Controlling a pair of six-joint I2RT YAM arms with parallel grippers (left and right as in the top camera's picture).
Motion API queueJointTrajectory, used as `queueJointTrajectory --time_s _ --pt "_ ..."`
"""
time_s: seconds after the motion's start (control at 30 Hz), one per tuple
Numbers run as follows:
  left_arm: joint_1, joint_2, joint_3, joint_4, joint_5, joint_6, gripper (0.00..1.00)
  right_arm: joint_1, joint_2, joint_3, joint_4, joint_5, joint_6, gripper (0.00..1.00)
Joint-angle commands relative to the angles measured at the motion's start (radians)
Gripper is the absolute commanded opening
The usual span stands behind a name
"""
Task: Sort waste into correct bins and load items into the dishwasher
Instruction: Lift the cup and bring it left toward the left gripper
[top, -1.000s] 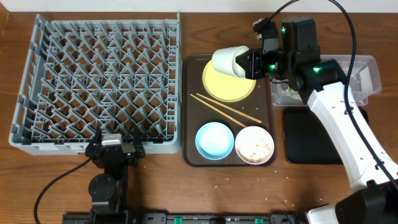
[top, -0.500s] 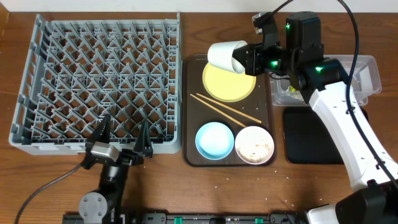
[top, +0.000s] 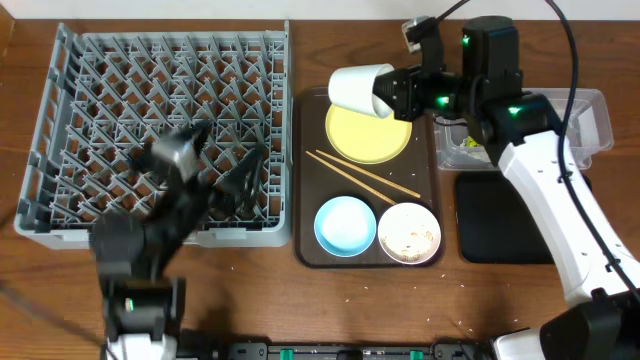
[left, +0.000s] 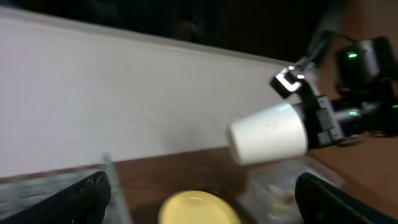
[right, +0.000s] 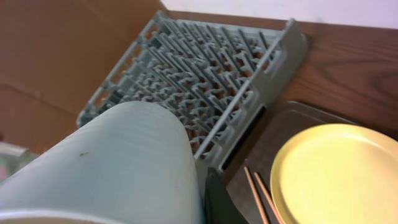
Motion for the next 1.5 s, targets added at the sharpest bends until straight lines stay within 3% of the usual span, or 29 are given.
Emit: queueJointTrajectory --time_s 0.0,0.1,0.2,0.37,0.47,0.7,0.93,1.2,1.47 --pt "0.005 0.125 0.104 0.022 0.236 -0.108 0.95 -0.060 -0.004 0.013 0.017 -0.152 -0.010 0.01" --pt "0.004 0.216 0.119 0.151 0.342 -0.266 0.95 -0.100 -0.001 0.013 0.041 -0.257 -0.010 0.01" --pt "0.004 0.267 0.120 0.196 0.360 -0.447 0.96 -0.111 0.014 0.013 0.078 -0.343 -0.010 0.01" --pt "0.004 0.298 0.119 0.199 0.403 -0.926 0.95 -0.095 0.077 0.013 0.135 -0.476 -0.010 0.01" --pt "0.004 0.299 0.119 0.200 0.463 -1.028 0.96 -0.080 0.133 0.013 0.195 -0.575 0.002 0.01" --pt "0.005 0.299 0.119 0.199 0.533 -1.033 0.96 -0.009 0.251 0.013 0.331 -0.736 0.025 0.01" --pt "0.005 0.305 0.118 0.179 0.677 -0.906 0.95 0.074 0.264 0.013 0.421 -0.758 0.037 0.01" --pt "0.005 0.389 0.100 0.081 0.697 -0.906 0.96 0.106 0.264 0.013 0.537 -0.774 0.116 0.01" --pt "0.005 0.483 0.100 0.124 0.690 -0.982 0.96 0.140 0.269 0.013 0.531 -0.769 0.115 0.01"
